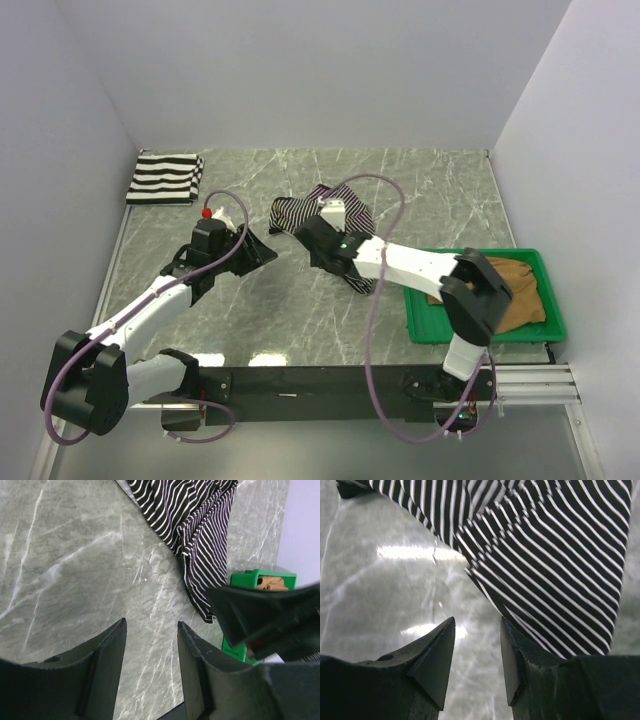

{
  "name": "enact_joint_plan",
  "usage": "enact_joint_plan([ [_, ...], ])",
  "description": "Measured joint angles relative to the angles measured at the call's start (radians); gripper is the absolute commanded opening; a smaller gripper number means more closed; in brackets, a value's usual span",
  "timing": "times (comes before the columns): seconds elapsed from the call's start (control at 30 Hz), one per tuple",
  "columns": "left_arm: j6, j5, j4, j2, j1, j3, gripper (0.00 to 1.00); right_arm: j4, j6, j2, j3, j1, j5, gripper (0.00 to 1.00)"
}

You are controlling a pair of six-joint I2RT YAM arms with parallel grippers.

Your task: Fold and stack the tank tops

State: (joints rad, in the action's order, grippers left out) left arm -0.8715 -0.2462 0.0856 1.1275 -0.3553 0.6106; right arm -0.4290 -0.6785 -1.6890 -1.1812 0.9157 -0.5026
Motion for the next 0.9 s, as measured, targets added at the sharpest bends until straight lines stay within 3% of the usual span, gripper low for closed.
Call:
enact_joint_plan([
  [0.3, -0.001, 0.000, 0.000, 0.013, -0.002, 0.005, 0.49, -0.099, 0.023, -0.240, -0.287, -0.012, -0.074, 0.49],
  [0.67, 0.013, -0.008, -0.015, 0.084, -0.003, 0.071, 0.49, -0.146, 0.021, -0.346, -0.318, -0.054, -0.079, 0.43],
  [0.77, 0.013, -0.014, -0.019, 0.103, -0.003, 0.088, 0.49, -0.144, 0.018, -0.346, -0.318, -0.064, -0.077, 0.35],
  [0.9, 0.014, -0.021, -0.026, 0.129, -0.003, 0.103, 0.49, -0.138, 0.018, -0.346, -0.317, -0.075, -0.074, 0.13],
])
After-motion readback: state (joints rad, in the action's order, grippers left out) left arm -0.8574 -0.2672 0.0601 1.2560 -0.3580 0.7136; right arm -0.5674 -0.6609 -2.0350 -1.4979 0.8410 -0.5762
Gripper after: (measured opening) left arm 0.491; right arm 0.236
